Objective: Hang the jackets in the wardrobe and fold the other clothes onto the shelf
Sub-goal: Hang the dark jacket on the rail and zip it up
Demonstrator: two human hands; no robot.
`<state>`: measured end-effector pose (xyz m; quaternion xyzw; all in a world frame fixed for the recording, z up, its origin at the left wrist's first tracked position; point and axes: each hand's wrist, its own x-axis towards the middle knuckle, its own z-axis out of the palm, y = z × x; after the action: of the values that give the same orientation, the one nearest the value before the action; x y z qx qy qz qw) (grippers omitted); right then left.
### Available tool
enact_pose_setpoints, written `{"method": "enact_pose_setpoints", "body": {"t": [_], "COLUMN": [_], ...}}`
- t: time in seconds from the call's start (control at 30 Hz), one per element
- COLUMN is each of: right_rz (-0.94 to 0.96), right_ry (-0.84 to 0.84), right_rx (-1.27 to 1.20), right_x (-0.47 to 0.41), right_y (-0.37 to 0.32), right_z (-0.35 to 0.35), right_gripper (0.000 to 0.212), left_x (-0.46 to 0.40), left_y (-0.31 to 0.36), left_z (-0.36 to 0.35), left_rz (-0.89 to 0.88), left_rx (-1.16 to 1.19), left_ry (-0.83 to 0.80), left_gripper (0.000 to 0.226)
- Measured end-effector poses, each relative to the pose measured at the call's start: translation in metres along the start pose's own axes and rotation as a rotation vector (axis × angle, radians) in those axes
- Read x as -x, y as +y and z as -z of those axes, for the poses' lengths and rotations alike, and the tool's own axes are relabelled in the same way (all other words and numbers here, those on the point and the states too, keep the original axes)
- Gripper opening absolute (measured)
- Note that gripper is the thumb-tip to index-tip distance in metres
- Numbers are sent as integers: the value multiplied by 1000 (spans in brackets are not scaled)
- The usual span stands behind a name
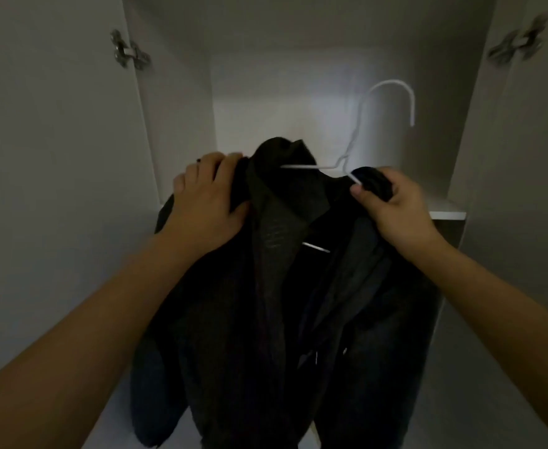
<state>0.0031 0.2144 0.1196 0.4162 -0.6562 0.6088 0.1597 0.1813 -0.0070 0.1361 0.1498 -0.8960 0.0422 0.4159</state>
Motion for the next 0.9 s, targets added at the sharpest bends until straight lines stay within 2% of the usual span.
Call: {"method": "enact_pose_setpoints", "body": {"t": [0.07,0.13,0.17,0.27,0.37,0.47,0.6,0.77,0.9], "right_rz": [2,-16,-18,-3,38,-29,-171,-265,-393], "right_ry": [-72,-154,-189,-302,-419,-483,-573,-650,-702], "right_rx": [68,118,148,255,390,518,681,670,520], "right_x": [4,14,20,36,46,52,51,24,-4], "right_y": [8,20,27,51,76,104,145,202,240], "right_z": [-26,-54,-68,-109,-152,-188,-221,-244,-262], "right_gripper": [13,15,17,23,21,24,30,34,34], "left_x": [5,15,24,58,86,108,119,113,98], "left_y": [-13,-31,-41,-69,-82,-89,-93,-95,-93], "left_z": [-11,-21,-26,-50,-77,-102,-139,-187,-221], "left_rz": [-30,-53,-23,216,404,531,607,705,743], "left_rx": [-104,-208,-151,260,453,553,500,409,309], "left_ry": [-49,-127,-201,-512,-628,-655,-601,-568,-484], "left_gripper": [31,25,25,12,17,24,25,20,19]}}
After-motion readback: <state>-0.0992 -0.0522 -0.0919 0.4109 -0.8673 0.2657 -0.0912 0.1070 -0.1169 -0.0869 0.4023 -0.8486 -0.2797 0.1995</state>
